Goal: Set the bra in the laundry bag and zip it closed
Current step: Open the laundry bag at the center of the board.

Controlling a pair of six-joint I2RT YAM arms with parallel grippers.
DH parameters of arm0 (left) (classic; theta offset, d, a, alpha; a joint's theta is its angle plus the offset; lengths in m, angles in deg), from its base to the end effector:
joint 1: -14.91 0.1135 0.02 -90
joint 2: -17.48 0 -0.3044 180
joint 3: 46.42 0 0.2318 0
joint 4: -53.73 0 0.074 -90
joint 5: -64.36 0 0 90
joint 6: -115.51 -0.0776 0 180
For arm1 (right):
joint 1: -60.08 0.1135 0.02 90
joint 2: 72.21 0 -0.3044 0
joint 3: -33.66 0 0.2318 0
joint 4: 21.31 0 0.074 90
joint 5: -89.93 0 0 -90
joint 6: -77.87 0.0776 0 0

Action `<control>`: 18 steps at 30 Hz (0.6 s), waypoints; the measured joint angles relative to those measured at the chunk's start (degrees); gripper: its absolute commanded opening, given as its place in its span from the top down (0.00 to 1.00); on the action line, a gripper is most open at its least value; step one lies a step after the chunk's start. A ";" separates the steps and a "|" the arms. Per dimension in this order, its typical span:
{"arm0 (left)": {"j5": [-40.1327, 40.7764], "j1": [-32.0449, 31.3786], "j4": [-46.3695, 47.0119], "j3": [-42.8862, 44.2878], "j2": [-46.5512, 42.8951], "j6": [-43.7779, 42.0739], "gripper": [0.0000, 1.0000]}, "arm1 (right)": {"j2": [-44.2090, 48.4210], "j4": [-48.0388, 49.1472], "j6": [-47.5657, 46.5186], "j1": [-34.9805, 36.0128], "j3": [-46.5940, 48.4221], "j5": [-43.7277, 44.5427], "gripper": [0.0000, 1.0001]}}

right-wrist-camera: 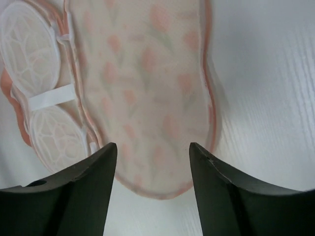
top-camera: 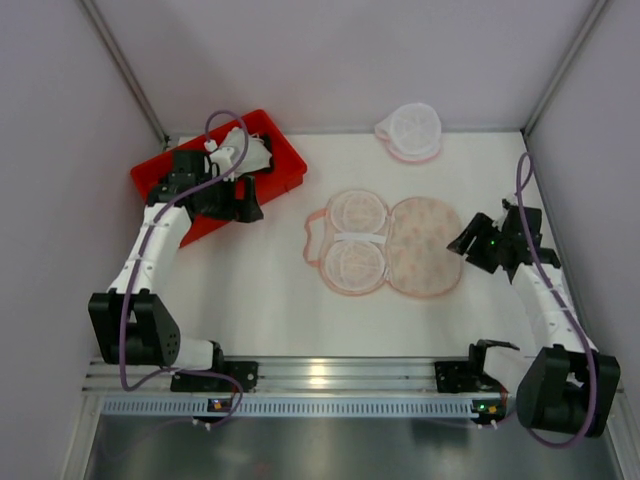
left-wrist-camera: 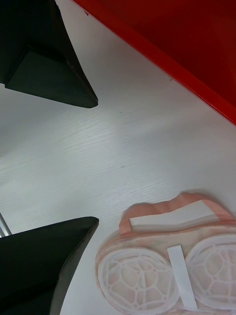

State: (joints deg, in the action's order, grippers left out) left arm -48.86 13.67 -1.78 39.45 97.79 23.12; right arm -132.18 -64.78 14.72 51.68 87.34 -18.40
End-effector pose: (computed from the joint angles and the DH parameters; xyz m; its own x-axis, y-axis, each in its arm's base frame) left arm 0.2922 -0.0369 0.3248 -0.7532 0.0546 -0.6555 0.3052 0.9118 -0.2747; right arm 0.1949 -0.0041 0.2389 -0.7019 0.5370 -0.4679 0.2855 0.8140 0.5059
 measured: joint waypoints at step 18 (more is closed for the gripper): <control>6.91 5.44 -3.04 32.00 19.17 -1.46 0.04 | -30.25 0.46 -17.77 16.37 22.58 -7.21 0.38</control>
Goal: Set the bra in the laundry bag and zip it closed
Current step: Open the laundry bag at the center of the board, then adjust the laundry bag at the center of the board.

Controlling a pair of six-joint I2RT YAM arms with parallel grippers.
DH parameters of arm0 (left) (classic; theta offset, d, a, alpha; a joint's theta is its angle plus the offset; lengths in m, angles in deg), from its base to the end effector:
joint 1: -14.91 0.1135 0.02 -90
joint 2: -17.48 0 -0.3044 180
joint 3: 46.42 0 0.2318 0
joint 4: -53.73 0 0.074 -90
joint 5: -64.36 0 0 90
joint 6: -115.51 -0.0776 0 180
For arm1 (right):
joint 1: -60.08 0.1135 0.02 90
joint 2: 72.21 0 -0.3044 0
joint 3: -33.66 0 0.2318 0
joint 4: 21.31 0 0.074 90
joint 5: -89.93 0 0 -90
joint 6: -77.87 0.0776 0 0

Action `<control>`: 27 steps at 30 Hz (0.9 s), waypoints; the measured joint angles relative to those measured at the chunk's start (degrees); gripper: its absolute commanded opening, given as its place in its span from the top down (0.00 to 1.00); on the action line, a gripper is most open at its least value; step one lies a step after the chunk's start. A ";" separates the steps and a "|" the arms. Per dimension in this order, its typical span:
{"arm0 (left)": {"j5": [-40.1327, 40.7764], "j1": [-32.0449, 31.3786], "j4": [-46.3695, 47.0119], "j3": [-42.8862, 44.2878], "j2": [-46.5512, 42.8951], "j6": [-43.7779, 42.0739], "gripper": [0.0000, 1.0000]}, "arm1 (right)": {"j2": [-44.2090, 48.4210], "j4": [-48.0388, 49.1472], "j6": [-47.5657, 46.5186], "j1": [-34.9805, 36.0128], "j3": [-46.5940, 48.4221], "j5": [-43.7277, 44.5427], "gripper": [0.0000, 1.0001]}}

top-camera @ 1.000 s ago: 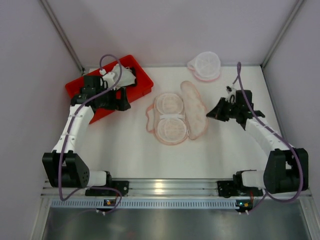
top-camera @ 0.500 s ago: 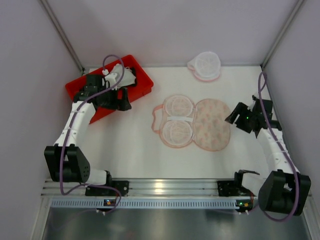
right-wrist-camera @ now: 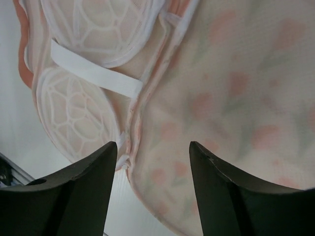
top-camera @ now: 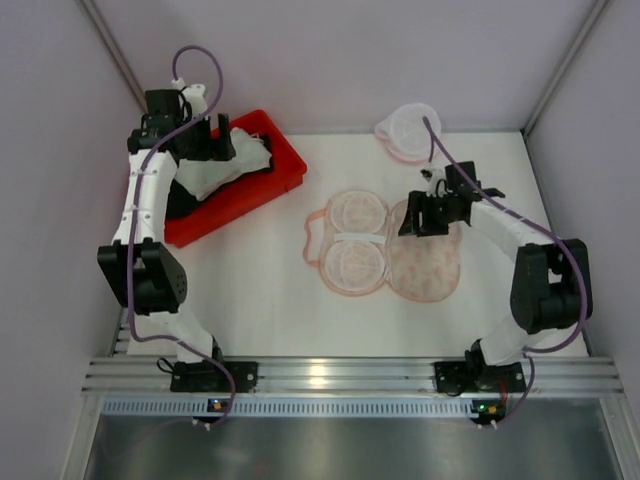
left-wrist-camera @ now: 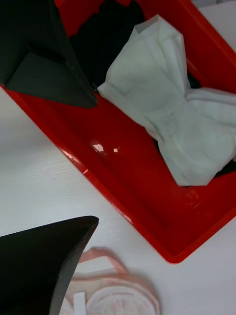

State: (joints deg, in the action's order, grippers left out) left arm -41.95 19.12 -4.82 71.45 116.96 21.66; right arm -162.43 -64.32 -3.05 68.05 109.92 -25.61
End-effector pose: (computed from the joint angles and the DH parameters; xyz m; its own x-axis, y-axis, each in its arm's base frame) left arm 0.4041 0.0079 0.3911 -0.6321 0.0181 -0.7747 0.1865 0.9739 -0.1294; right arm 0.3168 0.0781 0.2412 -0.8764 0.0211 -0.4812 -0.2223 0.8685 0.4430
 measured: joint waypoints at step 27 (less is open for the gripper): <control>-4.50 18.49 0.68 -2.27 17.20 9.88 0.35 | -14.36 -14.64 -24.52 2.62 11.47 16.44 0.33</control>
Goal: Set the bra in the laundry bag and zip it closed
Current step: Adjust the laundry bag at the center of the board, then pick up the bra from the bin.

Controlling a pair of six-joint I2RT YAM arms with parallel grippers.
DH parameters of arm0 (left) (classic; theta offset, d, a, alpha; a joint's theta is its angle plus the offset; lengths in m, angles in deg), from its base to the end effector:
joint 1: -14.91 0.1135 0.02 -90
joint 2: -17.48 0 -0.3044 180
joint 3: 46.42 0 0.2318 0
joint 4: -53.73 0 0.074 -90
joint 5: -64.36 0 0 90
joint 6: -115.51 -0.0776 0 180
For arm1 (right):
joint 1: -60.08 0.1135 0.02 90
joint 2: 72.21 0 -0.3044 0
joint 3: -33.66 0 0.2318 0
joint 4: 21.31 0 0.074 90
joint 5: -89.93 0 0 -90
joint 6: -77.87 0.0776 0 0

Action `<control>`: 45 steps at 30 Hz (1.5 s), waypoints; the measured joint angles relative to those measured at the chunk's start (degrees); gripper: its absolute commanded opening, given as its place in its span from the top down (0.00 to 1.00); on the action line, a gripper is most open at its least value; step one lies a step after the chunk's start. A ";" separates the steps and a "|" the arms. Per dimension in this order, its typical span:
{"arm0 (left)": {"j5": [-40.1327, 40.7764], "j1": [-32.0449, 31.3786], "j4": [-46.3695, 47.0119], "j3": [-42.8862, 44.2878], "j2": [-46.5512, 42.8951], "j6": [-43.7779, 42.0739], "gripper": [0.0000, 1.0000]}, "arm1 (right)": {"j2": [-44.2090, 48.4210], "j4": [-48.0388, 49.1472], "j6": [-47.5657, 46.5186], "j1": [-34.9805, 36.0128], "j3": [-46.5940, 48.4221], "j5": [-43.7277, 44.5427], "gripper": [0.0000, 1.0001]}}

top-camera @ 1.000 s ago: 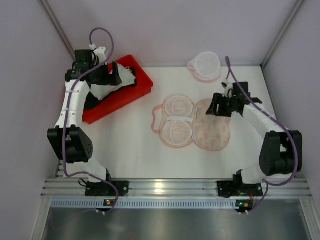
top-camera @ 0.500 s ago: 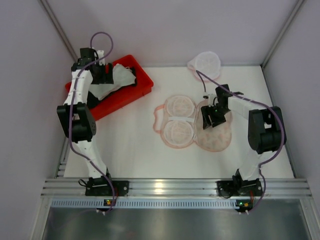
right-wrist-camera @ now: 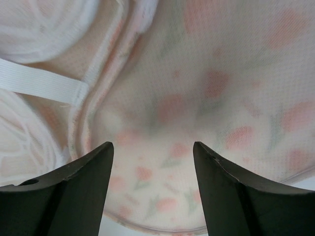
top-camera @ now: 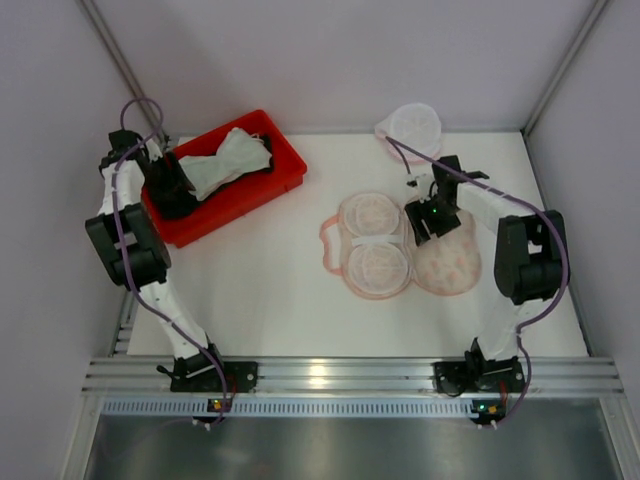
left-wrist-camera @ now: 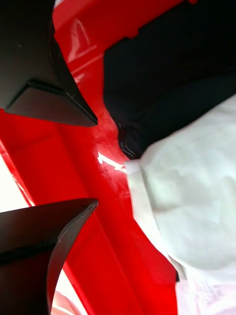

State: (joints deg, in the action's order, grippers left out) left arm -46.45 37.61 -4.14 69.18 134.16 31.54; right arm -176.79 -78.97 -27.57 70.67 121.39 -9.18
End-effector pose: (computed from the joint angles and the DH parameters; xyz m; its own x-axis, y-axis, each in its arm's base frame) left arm 0.4387 0.1536 0.2556 -0.7658 -0.4268 -0.4810 -0.2736 0.8932 -0.3569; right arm 0.3503 0.0780 0.1958 -0.8537 -0.4270 -0.2981 -0.4672 0.8809 0.0760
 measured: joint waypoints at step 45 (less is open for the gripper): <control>-5.11 2.69 14.45 3.91 11.89 15.43 0.58 | 5.79 -1.70 5.64 -0.26 2.99 -12.17 0.36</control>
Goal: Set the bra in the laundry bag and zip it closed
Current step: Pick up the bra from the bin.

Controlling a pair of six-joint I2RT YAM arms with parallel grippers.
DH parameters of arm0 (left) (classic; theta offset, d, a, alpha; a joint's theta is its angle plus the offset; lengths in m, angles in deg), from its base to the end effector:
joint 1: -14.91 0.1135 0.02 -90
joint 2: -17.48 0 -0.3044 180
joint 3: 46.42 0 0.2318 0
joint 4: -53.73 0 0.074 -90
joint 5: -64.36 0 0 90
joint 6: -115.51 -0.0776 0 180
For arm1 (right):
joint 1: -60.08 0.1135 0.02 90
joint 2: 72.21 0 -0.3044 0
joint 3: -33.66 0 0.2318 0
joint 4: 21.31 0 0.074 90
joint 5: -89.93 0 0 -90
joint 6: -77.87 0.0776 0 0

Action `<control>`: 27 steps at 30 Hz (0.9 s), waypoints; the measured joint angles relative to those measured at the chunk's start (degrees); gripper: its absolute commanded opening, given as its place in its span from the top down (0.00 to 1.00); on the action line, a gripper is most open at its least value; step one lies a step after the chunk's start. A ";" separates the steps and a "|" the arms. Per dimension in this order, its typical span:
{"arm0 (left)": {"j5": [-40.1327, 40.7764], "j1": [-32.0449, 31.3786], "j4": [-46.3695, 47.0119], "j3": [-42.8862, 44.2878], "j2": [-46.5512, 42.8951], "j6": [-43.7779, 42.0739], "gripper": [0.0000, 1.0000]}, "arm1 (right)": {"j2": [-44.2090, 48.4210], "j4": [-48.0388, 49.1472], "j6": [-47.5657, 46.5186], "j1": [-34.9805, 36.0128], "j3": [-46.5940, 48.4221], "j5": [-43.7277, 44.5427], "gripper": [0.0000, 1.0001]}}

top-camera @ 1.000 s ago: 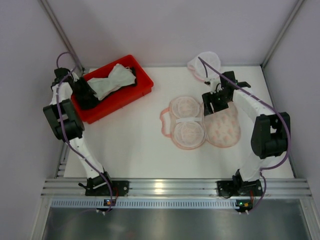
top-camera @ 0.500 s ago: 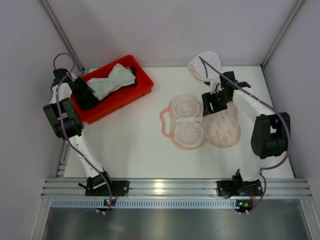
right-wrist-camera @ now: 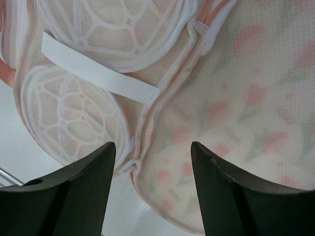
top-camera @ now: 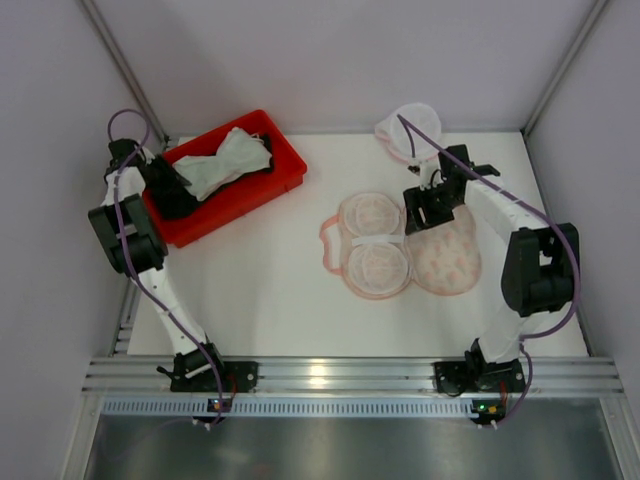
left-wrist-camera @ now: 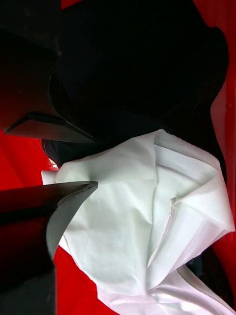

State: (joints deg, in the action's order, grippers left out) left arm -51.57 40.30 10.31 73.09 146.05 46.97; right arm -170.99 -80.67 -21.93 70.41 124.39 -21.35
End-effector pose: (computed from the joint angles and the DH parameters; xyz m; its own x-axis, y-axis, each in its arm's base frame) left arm 0.4900 0.1950 0.2009 -0.6138 -0.6555 -0.4399 -0.3971 0.7380 -0.5456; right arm 0.3414 0.0909 0.2468 -0.8433 -0.3149 -0.4356 -0.4544 0.8505 0.2648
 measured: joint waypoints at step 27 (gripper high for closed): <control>-7.65 0.00 2.03 -2.34 -10.29 -0.07 1.00 | -16.28 -3.89 -1.57 -0.76 7.41 15.43 0.42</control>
State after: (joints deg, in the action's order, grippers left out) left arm -59.22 40.30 12.34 70.75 135.75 46.90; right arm -187.28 -84.56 -23.51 69.65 131.80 -5.92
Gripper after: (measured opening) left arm 0.012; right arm 0.572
